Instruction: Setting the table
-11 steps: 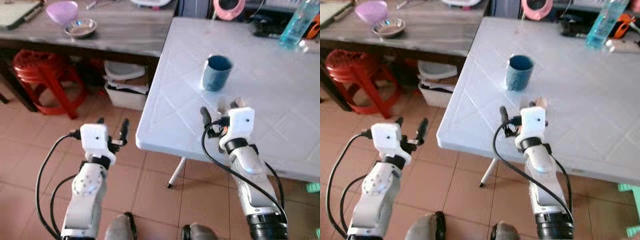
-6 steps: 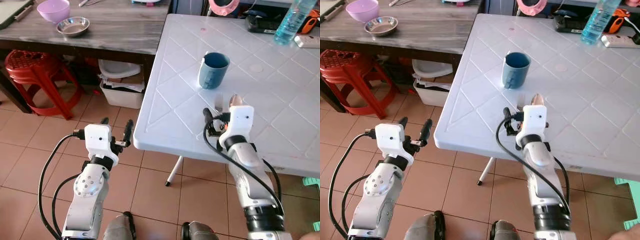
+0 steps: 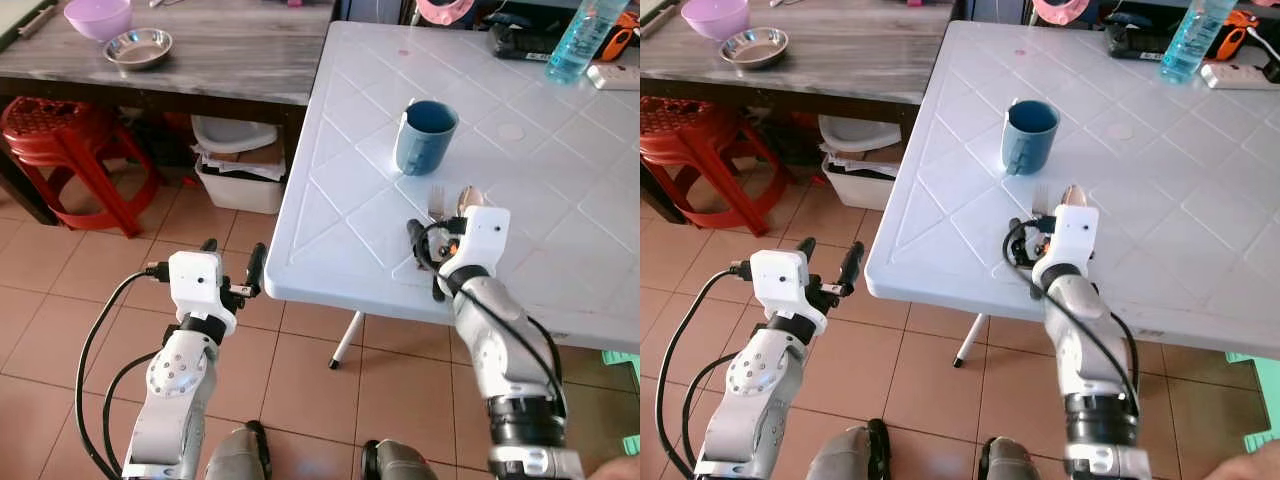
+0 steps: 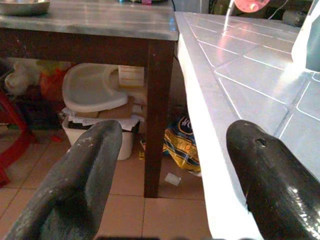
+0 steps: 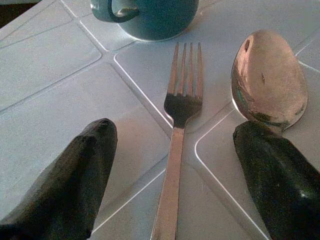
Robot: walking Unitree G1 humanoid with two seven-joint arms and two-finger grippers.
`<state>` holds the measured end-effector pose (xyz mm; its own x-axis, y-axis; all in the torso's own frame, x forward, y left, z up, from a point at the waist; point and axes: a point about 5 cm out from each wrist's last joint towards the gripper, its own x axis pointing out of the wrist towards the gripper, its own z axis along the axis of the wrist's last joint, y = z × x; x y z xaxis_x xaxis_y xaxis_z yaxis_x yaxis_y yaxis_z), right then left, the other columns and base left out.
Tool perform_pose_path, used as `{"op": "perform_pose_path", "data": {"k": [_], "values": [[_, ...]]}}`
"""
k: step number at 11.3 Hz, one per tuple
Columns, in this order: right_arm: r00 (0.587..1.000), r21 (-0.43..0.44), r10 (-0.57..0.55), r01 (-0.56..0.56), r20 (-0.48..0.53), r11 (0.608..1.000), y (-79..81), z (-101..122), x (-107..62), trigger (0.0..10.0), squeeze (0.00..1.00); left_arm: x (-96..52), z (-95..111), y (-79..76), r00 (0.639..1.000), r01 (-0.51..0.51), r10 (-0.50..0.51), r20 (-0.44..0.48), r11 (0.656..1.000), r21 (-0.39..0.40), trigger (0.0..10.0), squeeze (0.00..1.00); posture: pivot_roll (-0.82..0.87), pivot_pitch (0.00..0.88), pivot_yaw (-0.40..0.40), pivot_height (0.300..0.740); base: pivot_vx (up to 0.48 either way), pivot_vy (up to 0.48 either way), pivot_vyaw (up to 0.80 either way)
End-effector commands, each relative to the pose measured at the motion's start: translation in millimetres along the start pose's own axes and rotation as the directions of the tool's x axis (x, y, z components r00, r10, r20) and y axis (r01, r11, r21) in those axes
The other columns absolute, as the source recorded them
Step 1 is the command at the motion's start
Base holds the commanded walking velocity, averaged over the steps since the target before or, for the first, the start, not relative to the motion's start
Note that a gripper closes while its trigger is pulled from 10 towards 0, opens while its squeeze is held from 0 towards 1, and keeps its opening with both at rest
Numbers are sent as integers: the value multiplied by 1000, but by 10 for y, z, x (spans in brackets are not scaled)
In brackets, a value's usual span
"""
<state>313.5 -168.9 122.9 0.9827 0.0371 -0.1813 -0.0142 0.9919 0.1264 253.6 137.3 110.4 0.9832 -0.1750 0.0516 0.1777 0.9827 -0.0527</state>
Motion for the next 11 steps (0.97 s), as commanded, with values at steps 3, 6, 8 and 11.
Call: {"op": "perform_pose_path", "data": {"k": [3, 6, 8, 11], "values": [[987, 55, 88, -82, -134, 995, 30, -110, -3, 0, 0, -18, 18, -12, 1000, 19, -19, -5, 1000, 7, 10000, 0, -28, 192, 9, 740, 0, 0, 0], [958, 124, 180, -156, -224, 980, 12, -124, -24, 0, 0, -18, 12, -12, 1000, 24, -24, -14, 1000, 6, 10000, 0, -27, 194, 10, 740, 0, 0, 0], [943, 154, 190, -152, -274, 976, -74, -146, -34, 0, 0, -22, 2, -26, 999, 37, -37, -21, 999, -1, 10000, 0, -30, 197, 11, 740, 0, 0, 0], [922, 135, 186, -148, -340, 980, -207, -191, -31, 0, 0, -29, -6, -33, 999, 46, -46, -29, 999, -6, 10000, 0, -28, 197, 10, 740, 0, 0, 0]]}}
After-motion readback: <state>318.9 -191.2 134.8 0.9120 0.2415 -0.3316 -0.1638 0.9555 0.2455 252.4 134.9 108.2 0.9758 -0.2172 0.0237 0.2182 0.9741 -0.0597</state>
